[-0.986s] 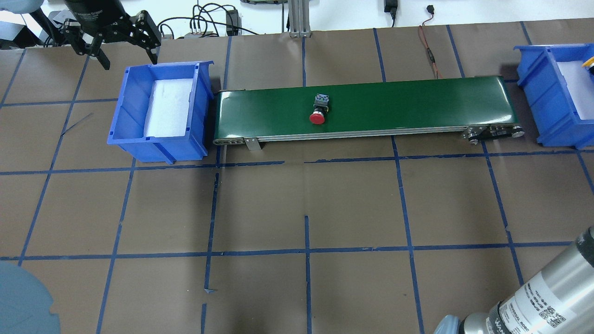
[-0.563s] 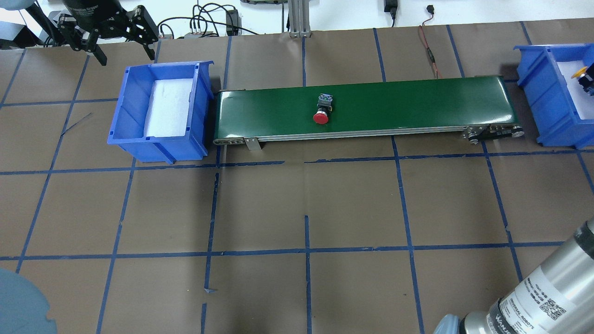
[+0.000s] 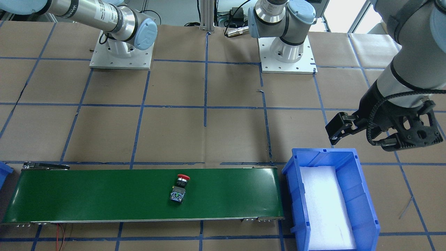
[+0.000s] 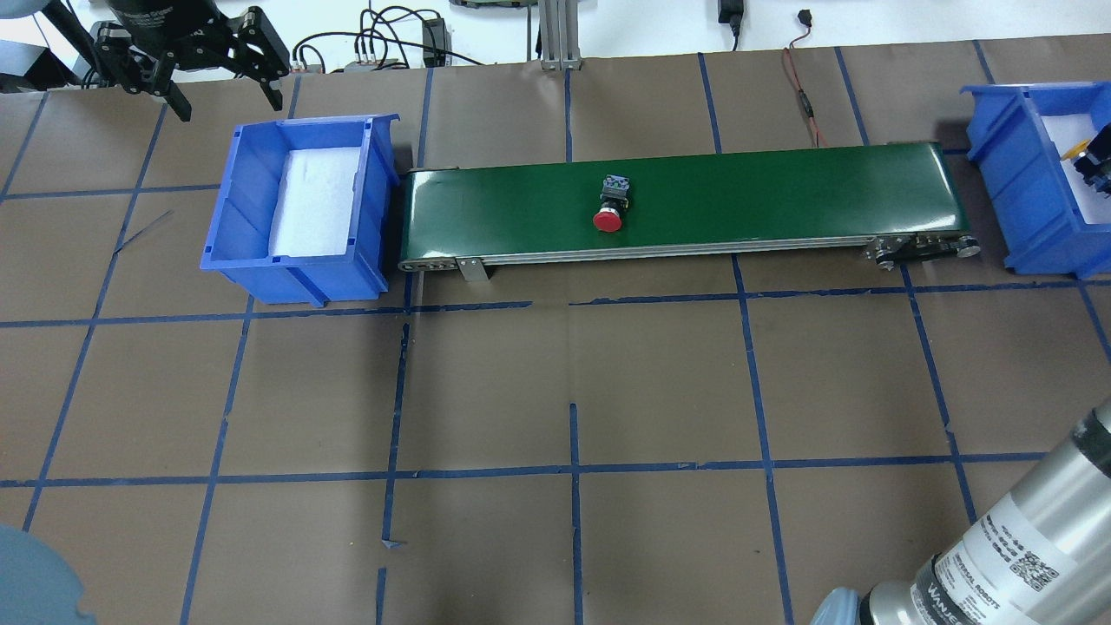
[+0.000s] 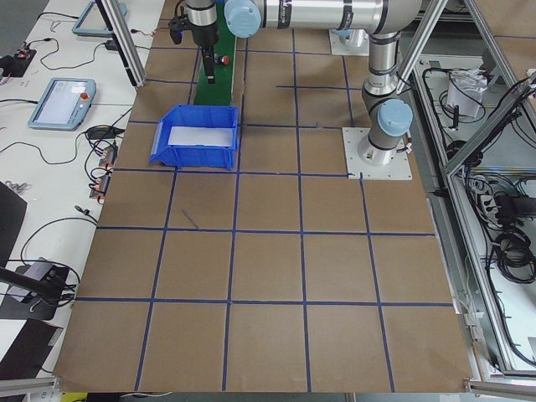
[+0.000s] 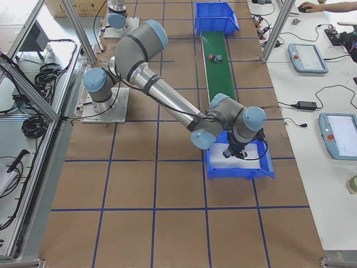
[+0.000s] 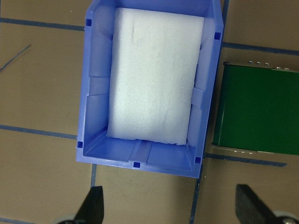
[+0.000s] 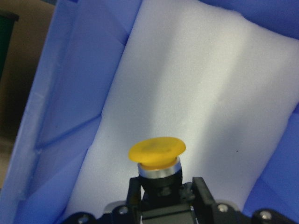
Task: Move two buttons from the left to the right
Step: 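Carry the yellow button into the far blue bin with the right gripper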
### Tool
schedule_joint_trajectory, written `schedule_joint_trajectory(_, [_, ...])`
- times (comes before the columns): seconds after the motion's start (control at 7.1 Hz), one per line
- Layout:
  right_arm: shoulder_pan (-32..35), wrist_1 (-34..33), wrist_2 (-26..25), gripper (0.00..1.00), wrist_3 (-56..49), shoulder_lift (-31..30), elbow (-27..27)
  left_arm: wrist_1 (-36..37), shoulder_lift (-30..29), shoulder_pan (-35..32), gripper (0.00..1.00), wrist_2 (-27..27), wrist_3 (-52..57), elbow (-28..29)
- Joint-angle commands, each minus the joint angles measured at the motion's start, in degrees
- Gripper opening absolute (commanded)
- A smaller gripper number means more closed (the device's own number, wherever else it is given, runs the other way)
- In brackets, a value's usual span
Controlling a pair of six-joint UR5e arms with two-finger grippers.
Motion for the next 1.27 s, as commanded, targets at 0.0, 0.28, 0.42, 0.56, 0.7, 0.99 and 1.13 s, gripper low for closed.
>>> schedule_joint_trajectory(0.0, [-0.50,-1.42,-0.03,0.16,0.00,1.39,-0.05,0.00,-0.21,0.00,1.00,0.00,-0.02,0.04])
schedule_joint_trajectory(0.28, [-0.50,-1.42,-0.03,0.17,0.00,1.74,0.03,0.00,-0.39,-0.08,1.00,-0.08,-0.02,0.04])
schedule_joint_trajectory(0.42, [-0.50,-1.42,-0.03,0.27,0.09,1.83,0.12,0.00,-0.57,-0.08,1.00,-0.09,0.07,0.04])
schedule_joint_trajectory(0.56, [-0.50,-1.42,-0.03,0.35,0.09,1.83,0.21,0.00,-0.57,-0.08,1.00,-0.17,-0.02,0.04])
schedule_joint_trajectory(0.7, [-0.50,-1.33,-0.03,0.44,0.09,1.83,0.21,0.00,-0.57,-0.08,1.00,-0.26,-0.02,0.04])
schedule_joint_trajectory(0.99, [-0.50,-1.33,-0.03,0.52,0.09,1.83,0.21,0.09,-0.83,-0.17,1.00,-0.52,-0.02,0.04])
schedule_joint_trajectory(1.13, [-0.50,-1.42,-0.03,0.56,0.09,1.92,0.30,0.09,-0.83,-0.17,1.00,-0.44,-0.02,0.04])
